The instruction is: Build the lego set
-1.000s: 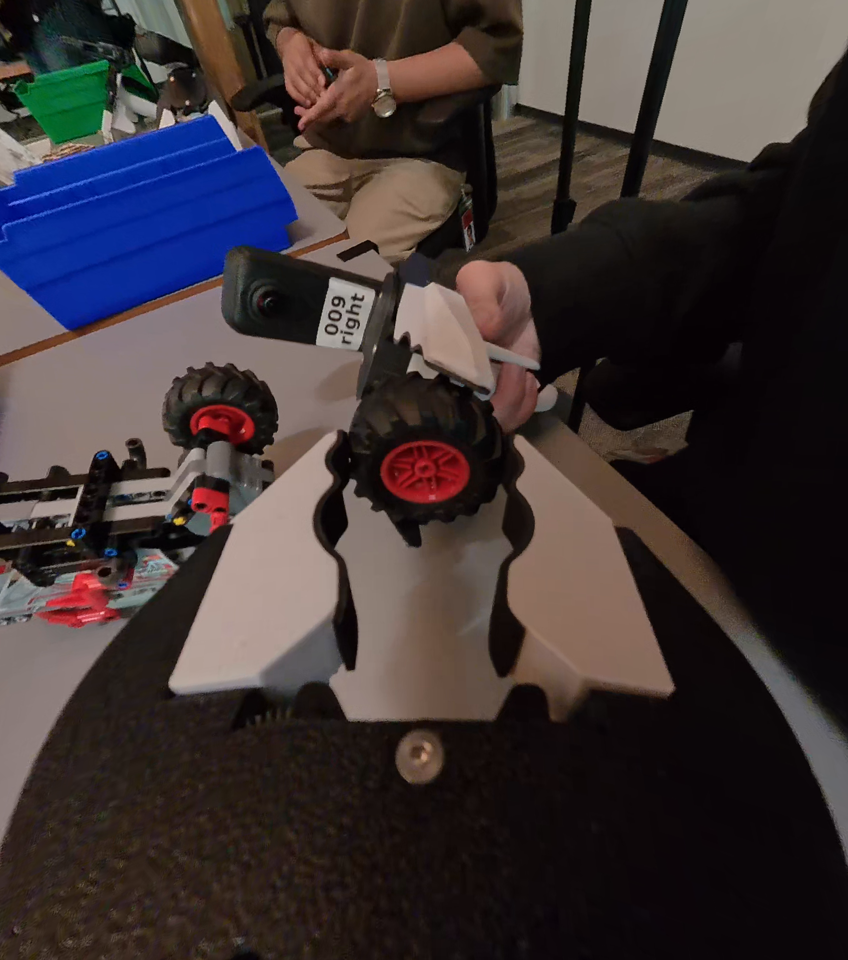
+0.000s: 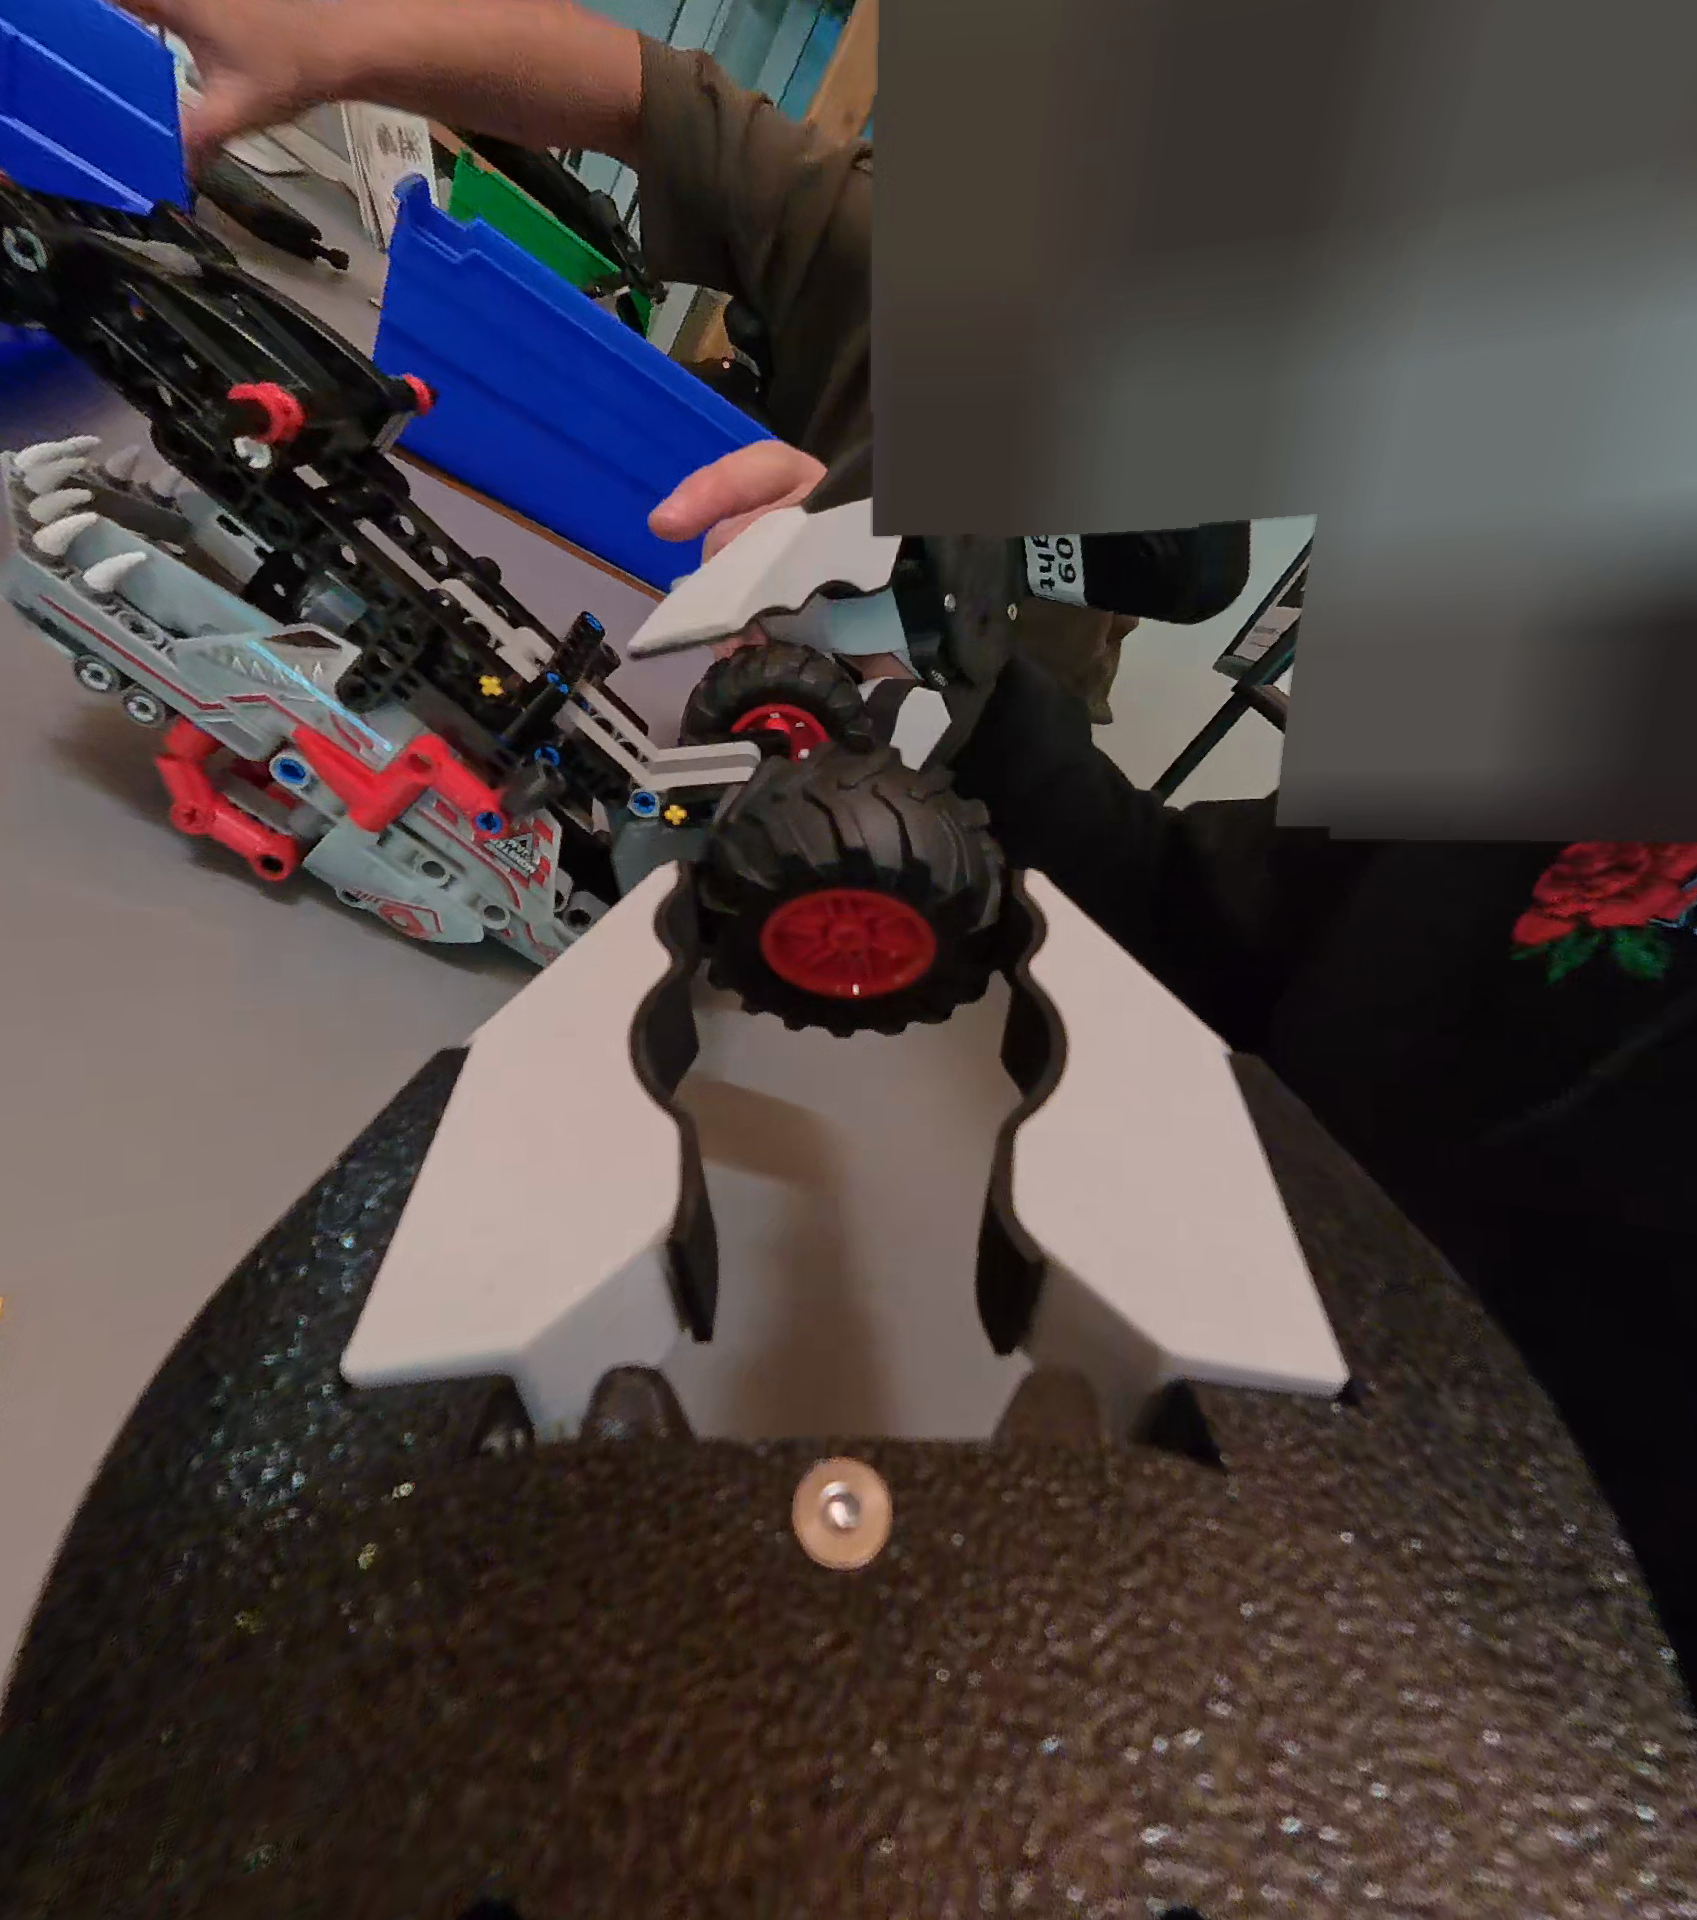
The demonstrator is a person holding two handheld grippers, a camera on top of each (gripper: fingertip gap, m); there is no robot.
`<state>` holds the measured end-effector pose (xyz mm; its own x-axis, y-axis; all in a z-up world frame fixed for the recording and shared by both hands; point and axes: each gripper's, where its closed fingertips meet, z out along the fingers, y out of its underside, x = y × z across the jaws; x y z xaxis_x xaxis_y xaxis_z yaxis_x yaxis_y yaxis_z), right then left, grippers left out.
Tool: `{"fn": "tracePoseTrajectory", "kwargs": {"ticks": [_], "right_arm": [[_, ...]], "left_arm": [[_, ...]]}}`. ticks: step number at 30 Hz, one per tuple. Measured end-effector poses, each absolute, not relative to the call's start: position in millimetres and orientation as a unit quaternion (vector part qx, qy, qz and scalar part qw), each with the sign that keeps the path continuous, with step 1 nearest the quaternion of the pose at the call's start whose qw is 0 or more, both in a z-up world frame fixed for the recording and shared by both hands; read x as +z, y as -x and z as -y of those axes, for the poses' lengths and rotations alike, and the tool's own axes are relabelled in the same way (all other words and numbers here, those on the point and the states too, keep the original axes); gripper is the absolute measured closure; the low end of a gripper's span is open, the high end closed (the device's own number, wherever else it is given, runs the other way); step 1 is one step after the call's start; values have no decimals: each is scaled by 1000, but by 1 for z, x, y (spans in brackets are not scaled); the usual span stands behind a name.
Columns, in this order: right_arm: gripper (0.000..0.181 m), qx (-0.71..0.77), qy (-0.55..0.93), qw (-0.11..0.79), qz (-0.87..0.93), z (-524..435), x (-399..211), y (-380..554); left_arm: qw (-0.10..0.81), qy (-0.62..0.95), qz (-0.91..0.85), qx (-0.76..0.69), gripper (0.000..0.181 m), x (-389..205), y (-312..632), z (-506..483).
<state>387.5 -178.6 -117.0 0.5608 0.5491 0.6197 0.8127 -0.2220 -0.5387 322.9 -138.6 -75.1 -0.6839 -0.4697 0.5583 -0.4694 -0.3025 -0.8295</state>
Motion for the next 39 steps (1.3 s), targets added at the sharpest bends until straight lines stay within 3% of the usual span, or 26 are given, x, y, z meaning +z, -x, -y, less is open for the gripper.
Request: {"fn": "tracePoseTrajectory", "kwargs": {"ticks": [13,39], "right_arm": [[116,-169,743,473,442,174,-119,-379],[117,-181,735,499,423,163,-115,-368]], "left_arm": [[43,416,-618,-666,125,-85,-322,130],[-91,351,-667,-651,126,-94,-333,133]]}}
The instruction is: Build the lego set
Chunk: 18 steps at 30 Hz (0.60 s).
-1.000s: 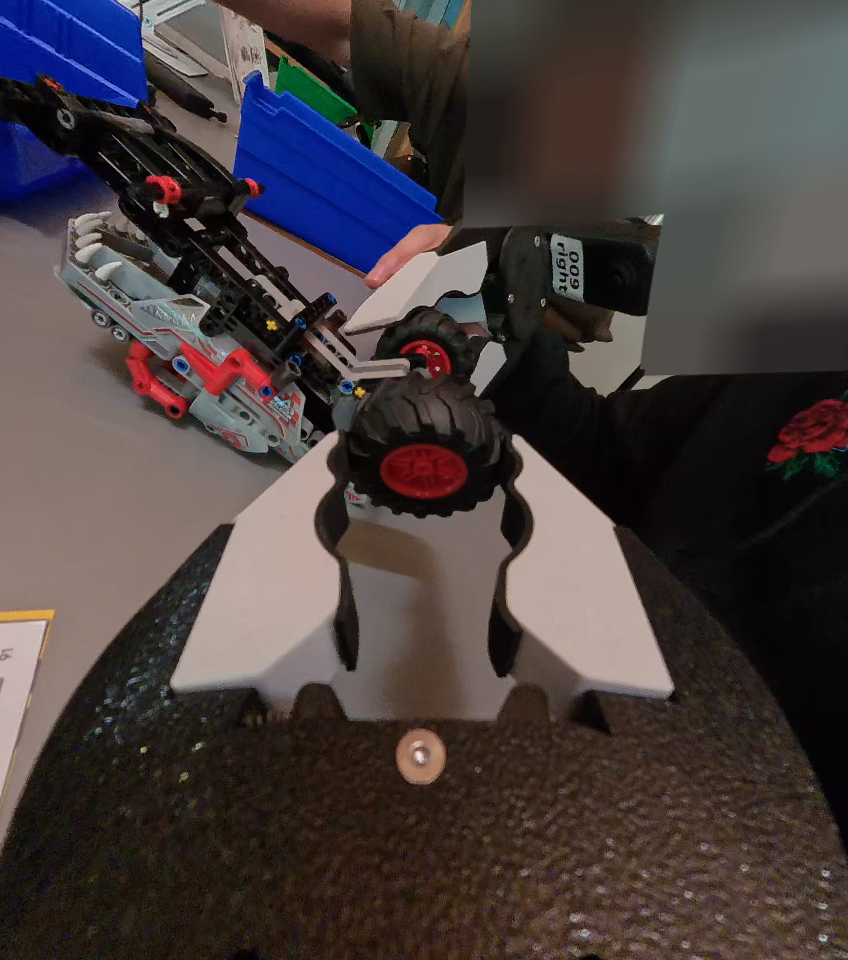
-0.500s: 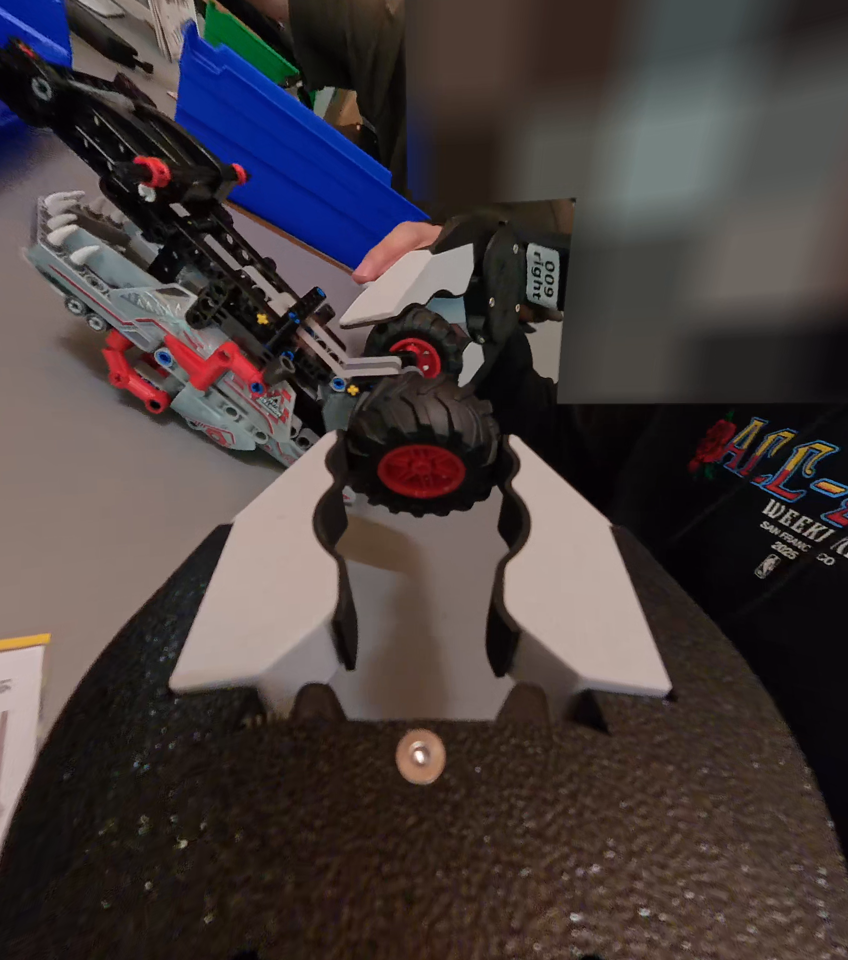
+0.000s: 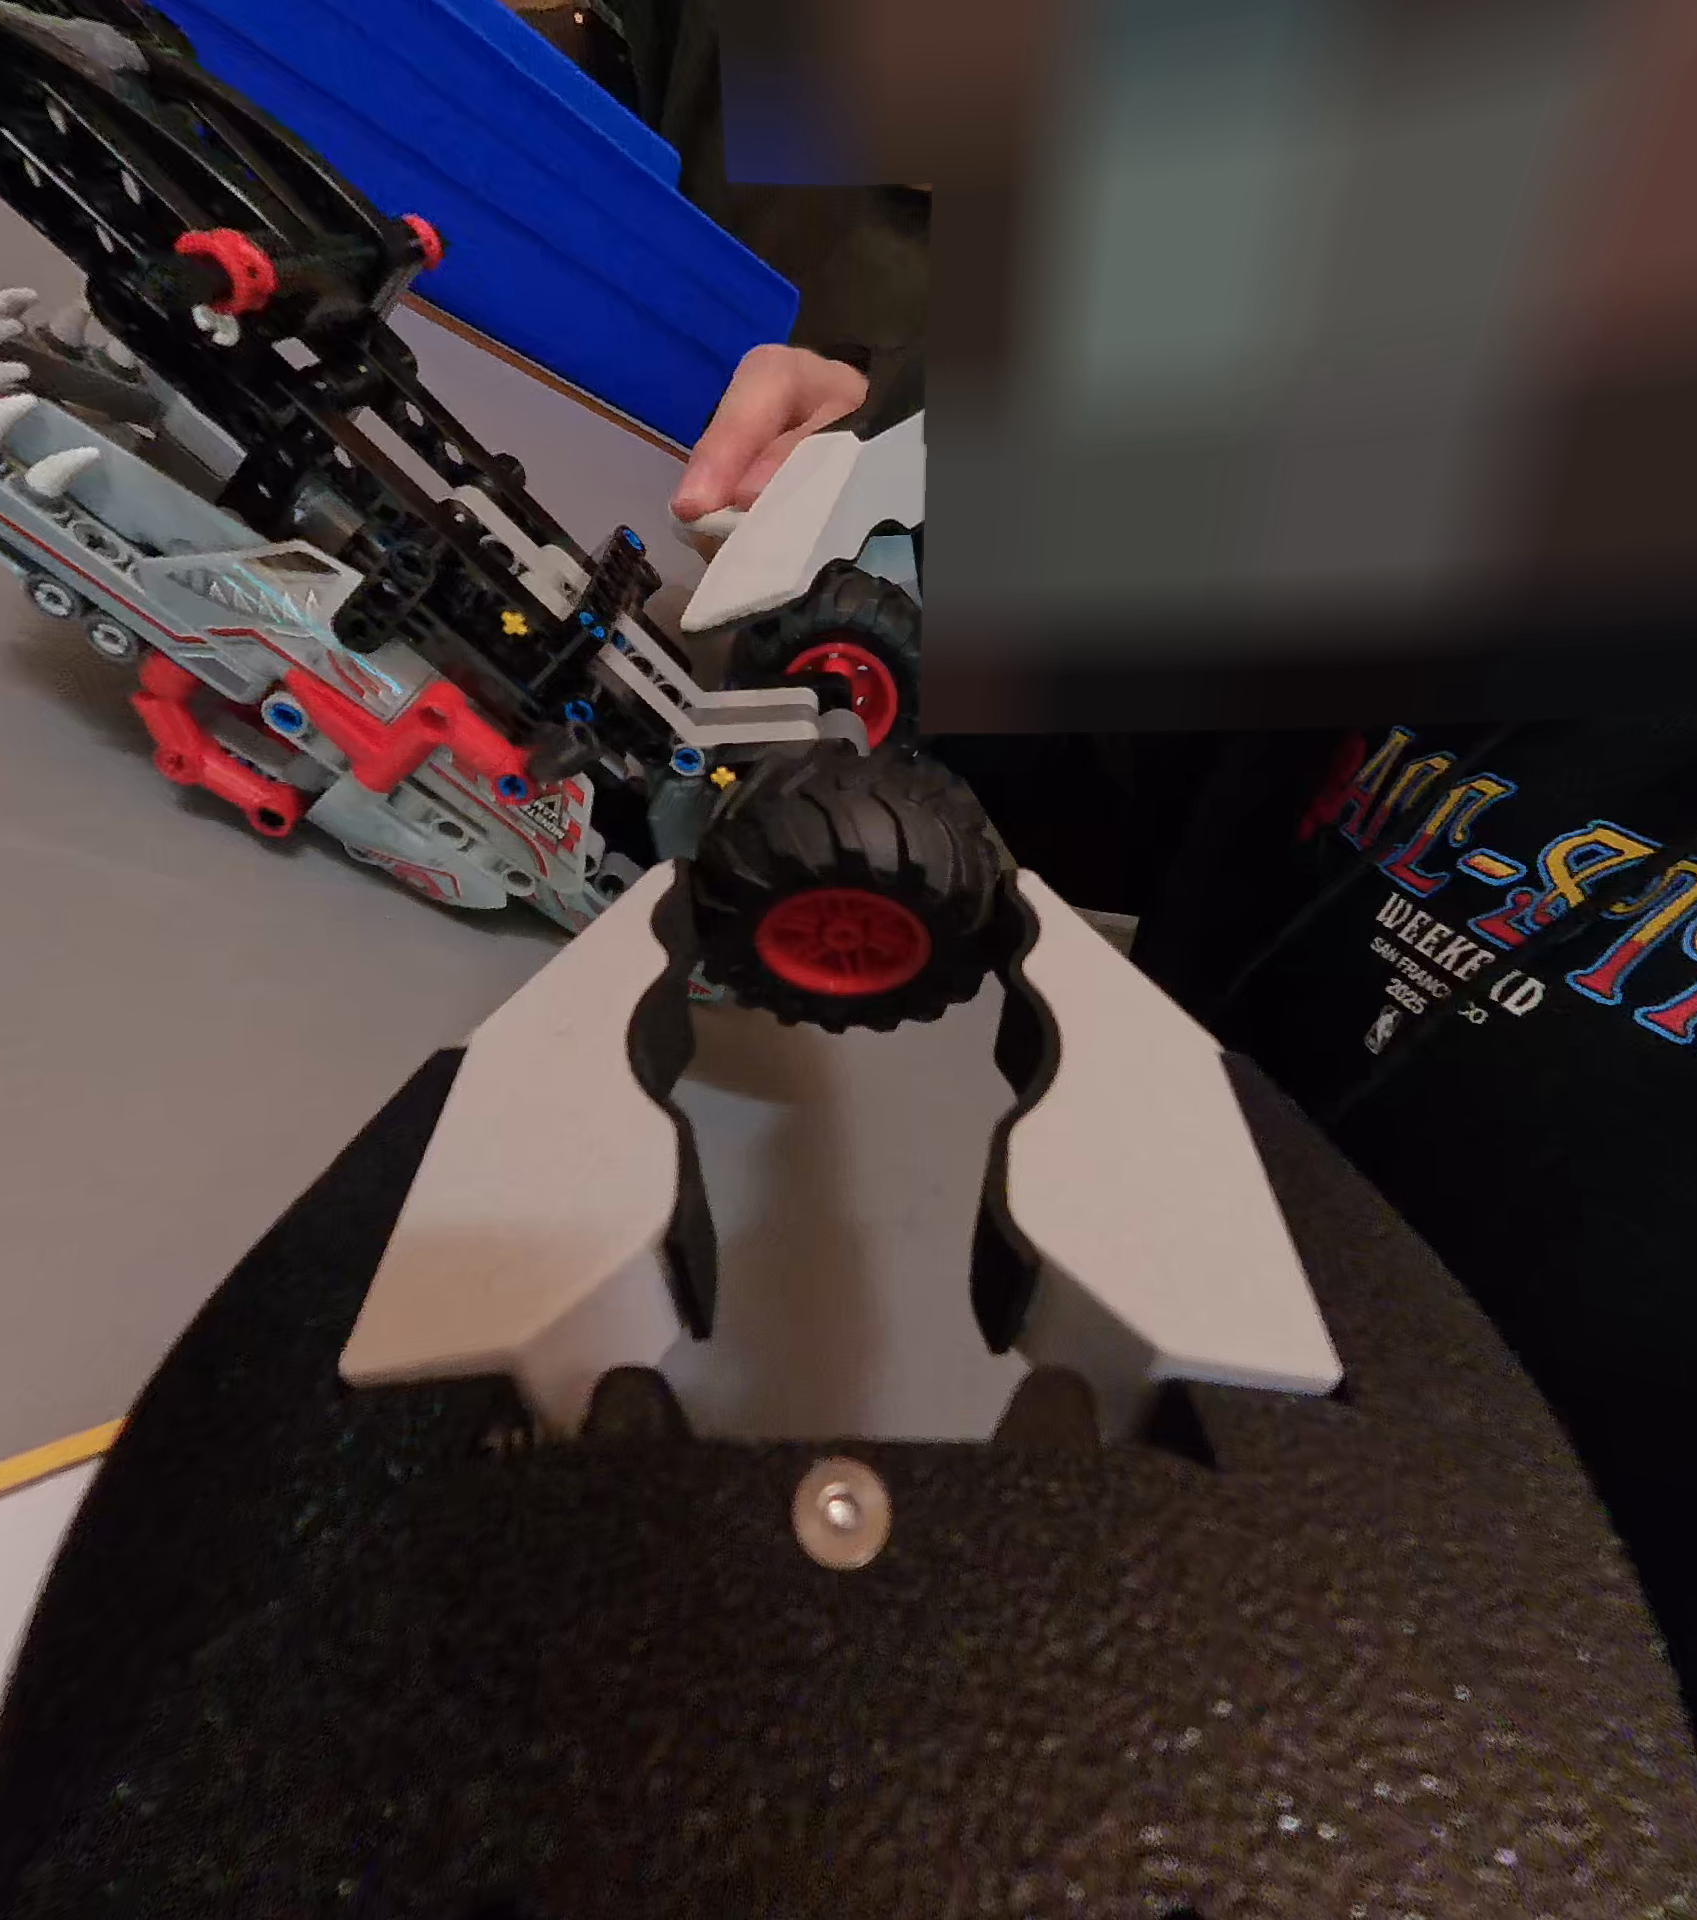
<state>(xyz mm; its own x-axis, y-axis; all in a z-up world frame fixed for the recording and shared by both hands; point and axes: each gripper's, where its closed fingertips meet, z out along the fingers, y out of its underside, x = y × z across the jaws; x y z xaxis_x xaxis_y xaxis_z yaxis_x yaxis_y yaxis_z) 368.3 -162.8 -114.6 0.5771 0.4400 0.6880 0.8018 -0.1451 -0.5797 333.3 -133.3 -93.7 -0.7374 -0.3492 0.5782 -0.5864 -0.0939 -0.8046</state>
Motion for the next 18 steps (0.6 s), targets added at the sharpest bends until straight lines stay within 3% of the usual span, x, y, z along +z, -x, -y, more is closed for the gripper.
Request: {"fn": "tracePoseTrajectory", "kwargs": {"ticks": [13,18], "right_arm": [[117,-248,718,481,438,157,-112,-365],[117,-252,715,485,436,155,-111,-363]], "left_arm": [[-56,-271,787,551,127,-99,-330,126],[-64,-258,812,519,127,-100,-330,123]]}}
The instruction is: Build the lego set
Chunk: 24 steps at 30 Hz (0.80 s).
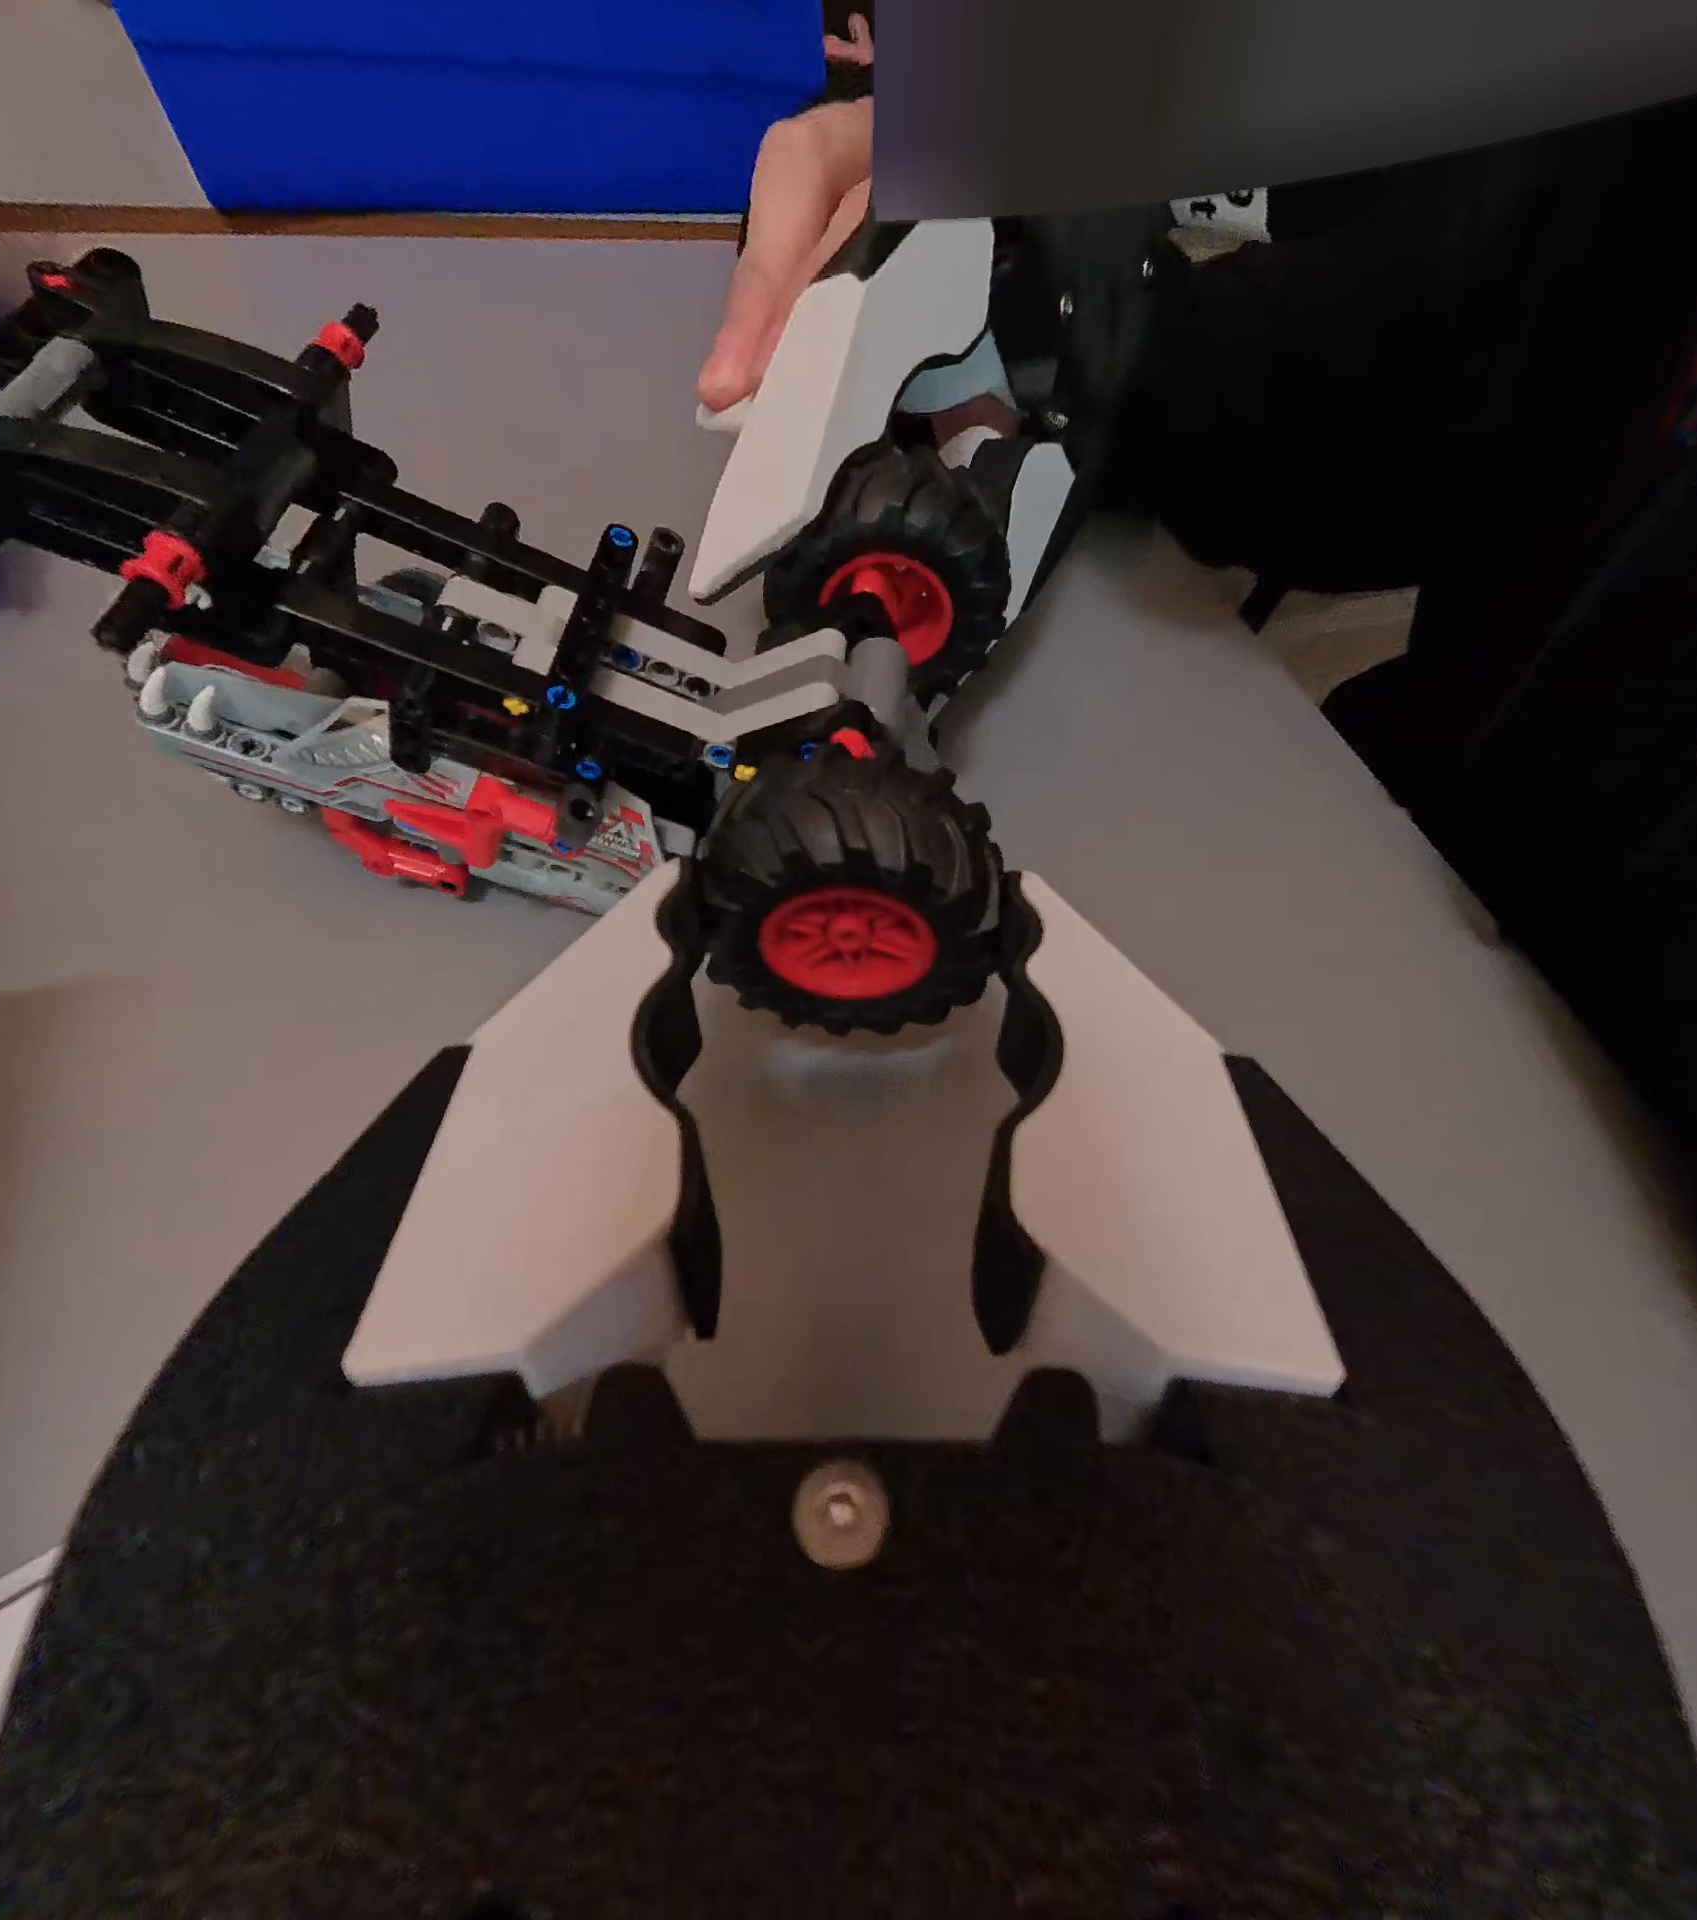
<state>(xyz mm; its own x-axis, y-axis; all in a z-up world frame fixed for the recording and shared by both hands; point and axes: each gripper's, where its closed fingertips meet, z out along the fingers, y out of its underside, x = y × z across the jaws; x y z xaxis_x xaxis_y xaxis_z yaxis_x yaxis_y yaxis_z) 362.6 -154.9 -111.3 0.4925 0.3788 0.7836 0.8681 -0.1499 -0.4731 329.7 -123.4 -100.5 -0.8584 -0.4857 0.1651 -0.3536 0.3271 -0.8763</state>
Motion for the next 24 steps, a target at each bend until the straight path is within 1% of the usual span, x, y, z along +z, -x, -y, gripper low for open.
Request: {"fn": "tracePoseTrajectory", "kwargs": {"ticks": [4,22,24], "right_arm": [[117,-247,717,489,430,154,-111,-361],[118,-211,723,511,414,153,-111,-357],[118,-200,725,516,410,153,-111,-357]], "left_arm": [[44,277,-796,-537,127,-102,-329,123],[62,246,-805,-537,128,-103,-330,124],[38,259,-797,-545,128,-102,-330,125]]}}
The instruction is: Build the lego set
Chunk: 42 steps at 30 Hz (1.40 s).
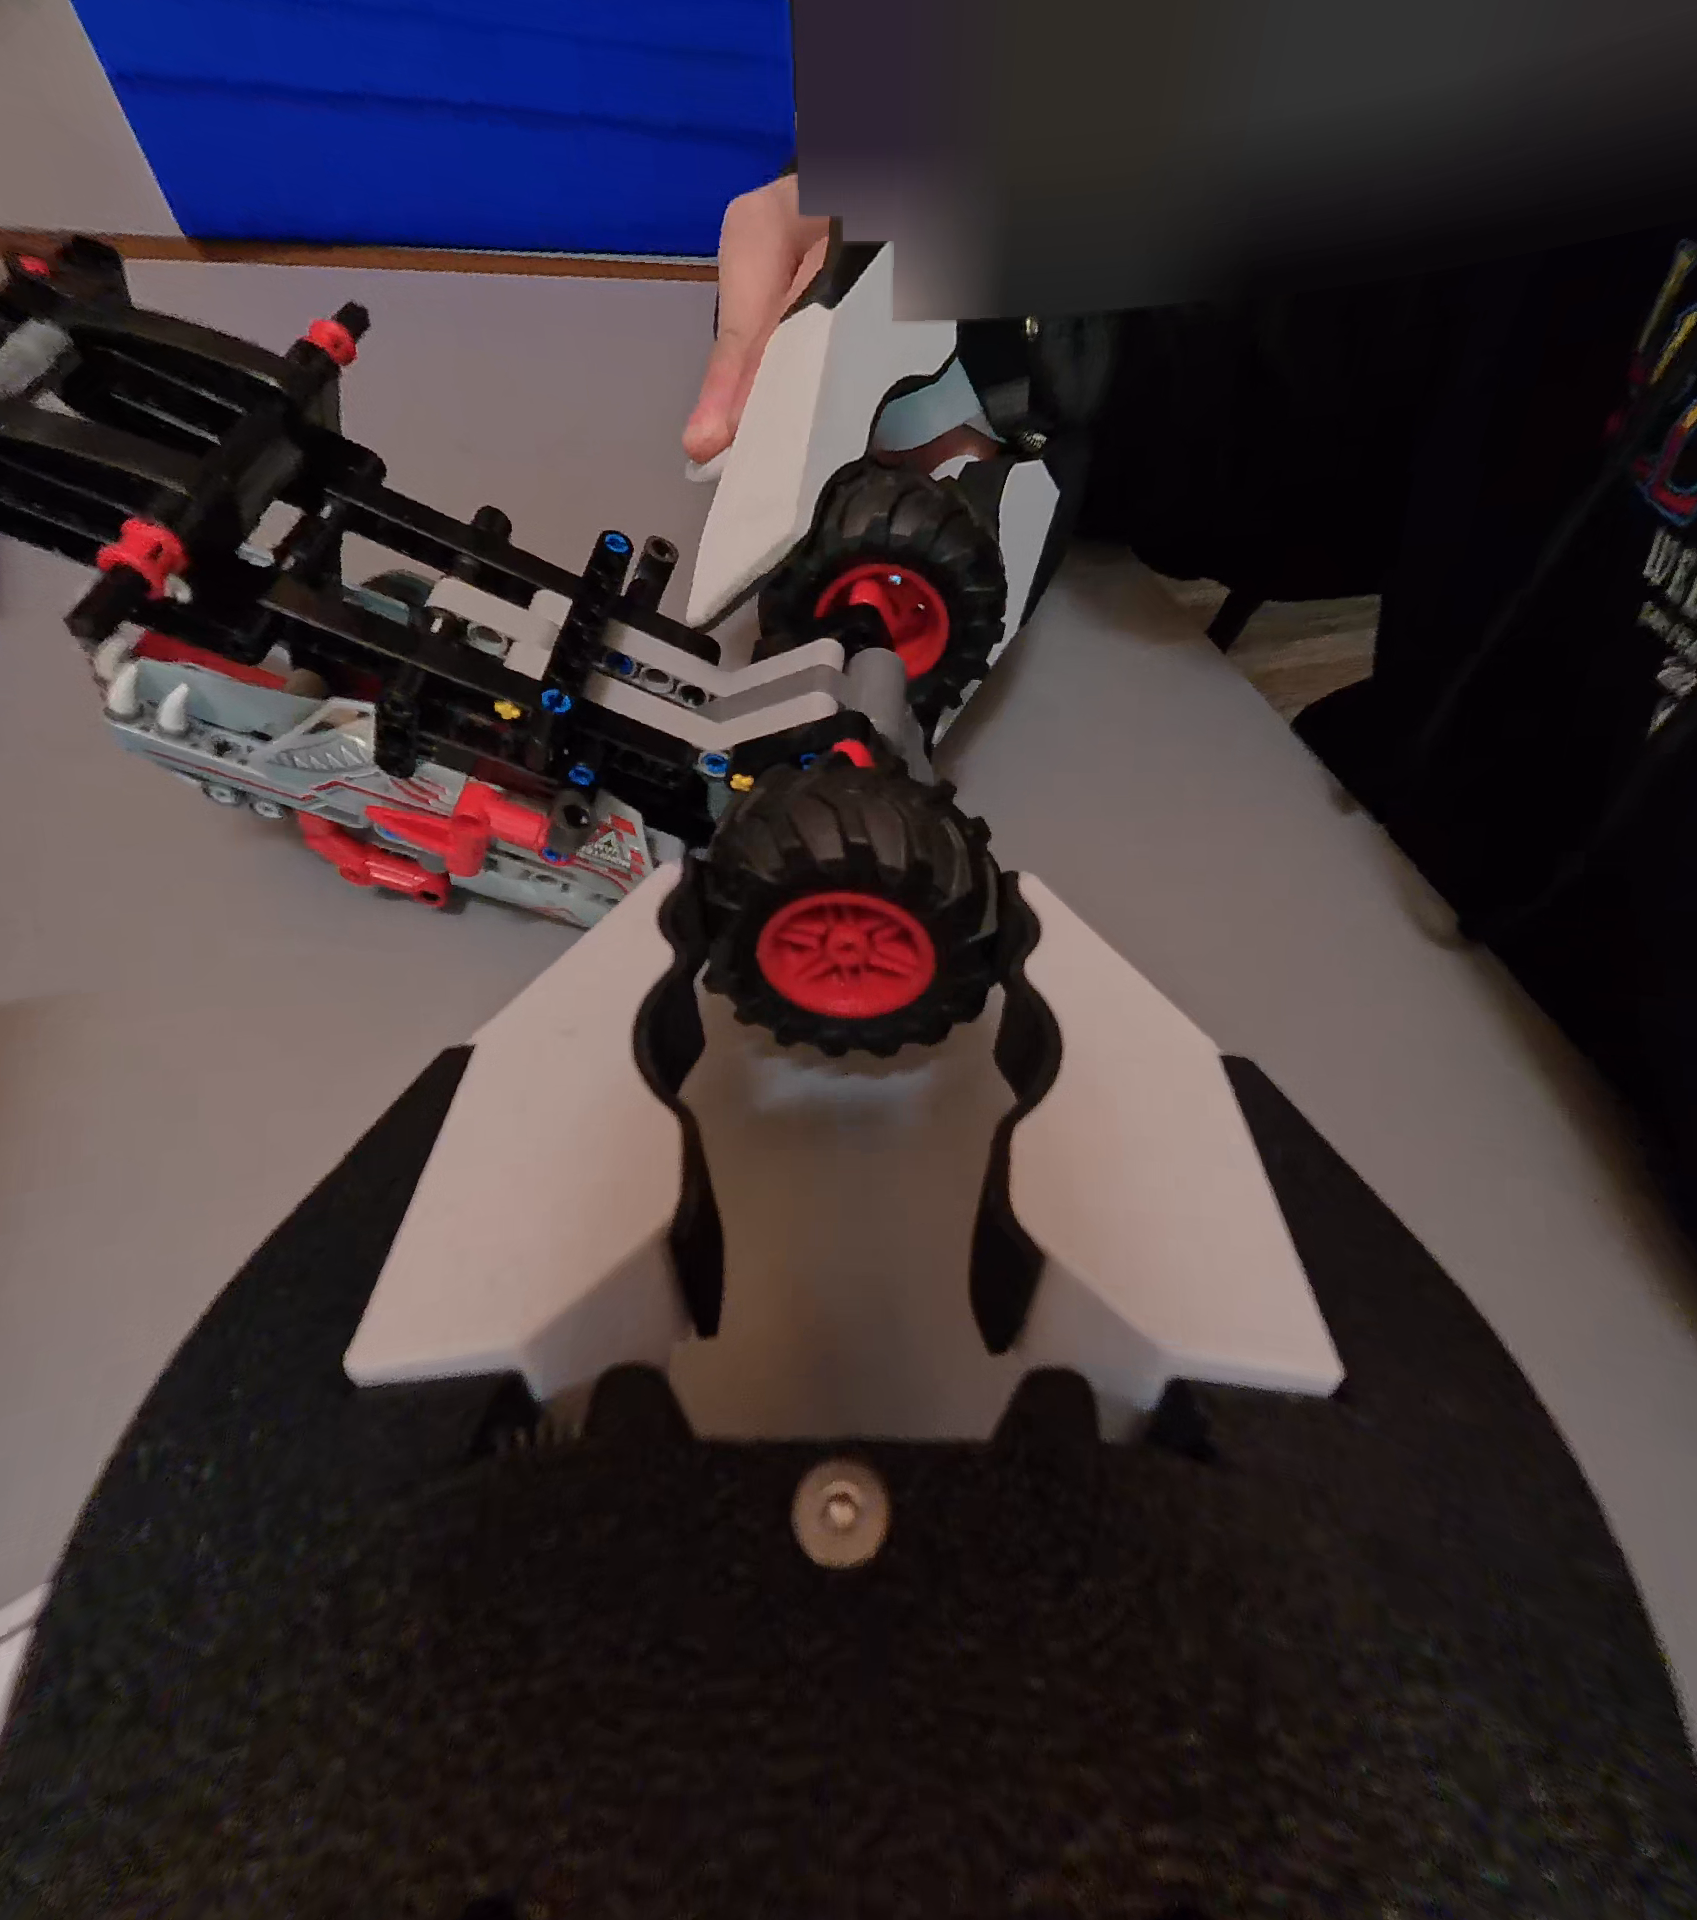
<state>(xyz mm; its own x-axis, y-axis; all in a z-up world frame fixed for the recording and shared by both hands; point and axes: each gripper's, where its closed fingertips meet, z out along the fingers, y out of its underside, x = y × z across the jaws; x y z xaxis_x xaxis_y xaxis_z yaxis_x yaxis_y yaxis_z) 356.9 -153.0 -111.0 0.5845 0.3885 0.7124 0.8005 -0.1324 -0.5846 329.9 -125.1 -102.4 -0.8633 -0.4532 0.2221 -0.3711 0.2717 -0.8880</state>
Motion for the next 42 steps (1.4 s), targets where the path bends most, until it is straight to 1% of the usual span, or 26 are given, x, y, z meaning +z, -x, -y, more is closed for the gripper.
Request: {"fn": "tracePoseTrajectory", "kwargs": {"ticks": [2,7,9,12,14,19,25,26,29,33,42], "right_arm": [[118,-193,726,520,407,153,-111,-357],[118,-210,722,516,411,152,-110,-357],[118,-214,720,515,413,152,-110,-357],[118,-214,719,518,412,152,-110,-357],[118,-212,719,519,412,152,-110,-356],[118,-215,717,519,413,151,-110,-357],[118,-216,716,519,413,152,-110,-357],[118,-214,717,520,413,152,-110,-357],[118,-193,724,525,405,152,-111,-355],[118,-195,723,526,404,151,-111,-356],[118,-193,721,527,407,150,-111,-354]], "left_arm": [[-9,290,-774,-562,128,-102,-329,126],[-52,337,-732,-590,128,-100,-330,126],[-22,330,-739,-587,128,-100,-330,126],[73,282,-786,-545,128,-101,-333,124],[81,275,-794,-536,128,-101,-333,124],[-54,367,-714,-594,128,-99,-331,126],[-138,422,-641,-626,128,-96,-333,127],[-137,417,-635,-636,128,-94,-333,126],[-63,363,-653,-661,127,-89,-335,124],[-1,322,-693,-646,127,-89,-334,124],[28,303,-718,-626,127,-91,-332,123]]}}
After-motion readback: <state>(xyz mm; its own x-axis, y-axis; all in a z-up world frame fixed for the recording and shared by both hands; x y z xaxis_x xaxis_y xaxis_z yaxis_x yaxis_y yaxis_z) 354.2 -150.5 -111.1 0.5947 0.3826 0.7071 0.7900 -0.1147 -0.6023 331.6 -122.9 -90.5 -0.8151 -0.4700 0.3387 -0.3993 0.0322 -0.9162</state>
